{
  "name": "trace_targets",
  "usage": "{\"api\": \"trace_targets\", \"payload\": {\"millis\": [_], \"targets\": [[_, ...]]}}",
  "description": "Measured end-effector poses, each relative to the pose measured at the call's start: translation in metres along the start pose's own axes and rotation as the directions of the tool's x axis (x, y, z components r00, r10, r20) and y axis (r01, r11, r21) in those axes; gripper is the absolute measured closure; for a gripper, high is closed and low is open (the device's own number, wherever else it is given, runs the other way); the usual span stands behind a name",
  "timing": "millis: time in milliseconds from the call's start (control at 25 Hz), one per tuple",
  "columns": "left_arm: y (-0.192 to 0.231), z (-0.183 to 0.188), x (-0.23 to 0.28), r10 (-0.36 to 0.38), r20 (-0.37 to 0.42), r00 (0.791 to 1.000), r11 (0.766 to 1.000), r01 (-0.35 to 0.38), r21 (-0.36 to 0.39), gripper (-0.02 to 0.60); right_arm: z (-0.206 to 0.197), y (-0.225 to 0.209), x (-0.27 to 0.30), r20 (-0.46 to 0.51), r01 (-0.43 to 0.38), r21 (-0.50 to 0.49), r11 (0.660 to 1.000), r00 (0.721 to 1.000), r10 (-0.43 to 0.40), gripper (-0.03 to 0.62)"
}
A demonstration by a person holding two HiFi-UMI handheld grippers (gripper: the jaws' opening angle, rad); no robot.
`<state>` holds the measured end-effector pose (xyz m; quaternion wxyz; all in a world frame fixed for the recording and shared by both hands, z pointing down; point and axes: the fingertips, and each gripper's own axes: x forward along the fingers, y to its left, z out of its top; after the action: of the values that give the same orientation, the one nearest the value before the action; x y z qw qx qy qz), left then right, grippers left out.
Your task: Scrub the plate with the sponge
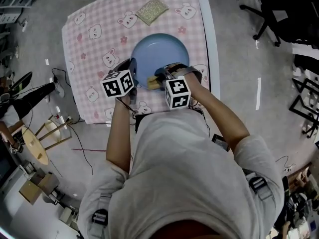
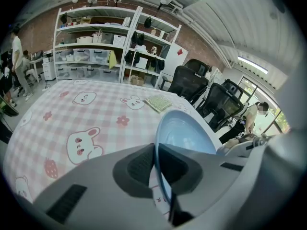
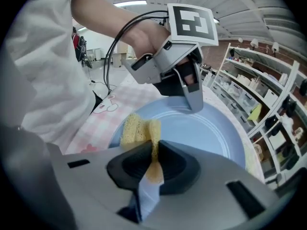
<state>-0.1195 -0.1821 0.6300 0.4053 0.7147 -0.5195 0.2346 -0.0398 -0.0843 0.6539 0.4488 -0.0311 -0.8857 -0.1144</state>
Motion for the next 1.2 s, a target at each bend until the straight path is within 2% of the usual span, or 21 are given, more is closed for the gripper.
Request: {"api": "trace_targets", "payload": {"millis": [200, 400, 520, 640, 880, 1200], "targets": [[0.0, 0.001, 0.0, -0.001, -0.001, 1.0, 1.0, 0.001, -0.005, 0.551, -0.025, 0.013, -0.01, -0.024, -0.051, 0.033, 0.998, 0.998, 0.052, 0.549], [0.0, -0.003, -0.002, -0.003, -0.009, 1.0, 1.0, 0.003, 0.014, 0.552, -0.049, 0.013, -0.019, -0.066, -0.037, 0.078, 0.996, 0.997, 0.042, 0.549], [-0.004, -0.002, -0.003, -0.001, -0.009, 1.0, 0.999, 0.002, 0.043, 0.552, -0.062, 0.004, -0.025, -0.098, -0.002, 0.126, 0.992, 0.995, 0.015, 0.549], [-0.004, -0.003, -0.003, -0.007, -0.009, 1.0, 0.999, 0.007, 0.038, 0.552, -0.074, -0.009, -0.029, -0.118, 0.042, 0.188, 0.981, 0.993, -0.019, 0.549], [-0.002, -0.009, -0.004, -0.006, -0.011, 1.0, 1.0, 0.006, 0.014, 0.552, -0.102, -0.052, -0.037, -0.184, 0.194, 0.256, 0.947, 0.971, -0.15, 0.549], [-0.006, -0.007, -0.01, 0.017, 0.001, 1.0, 0.999, -0.017, 0.052, 0.552, -0.105, -0.105, -0.036, -0.2, 0.274, 0.3, 0.914, 0.955, -0.221, 0.548]]}}
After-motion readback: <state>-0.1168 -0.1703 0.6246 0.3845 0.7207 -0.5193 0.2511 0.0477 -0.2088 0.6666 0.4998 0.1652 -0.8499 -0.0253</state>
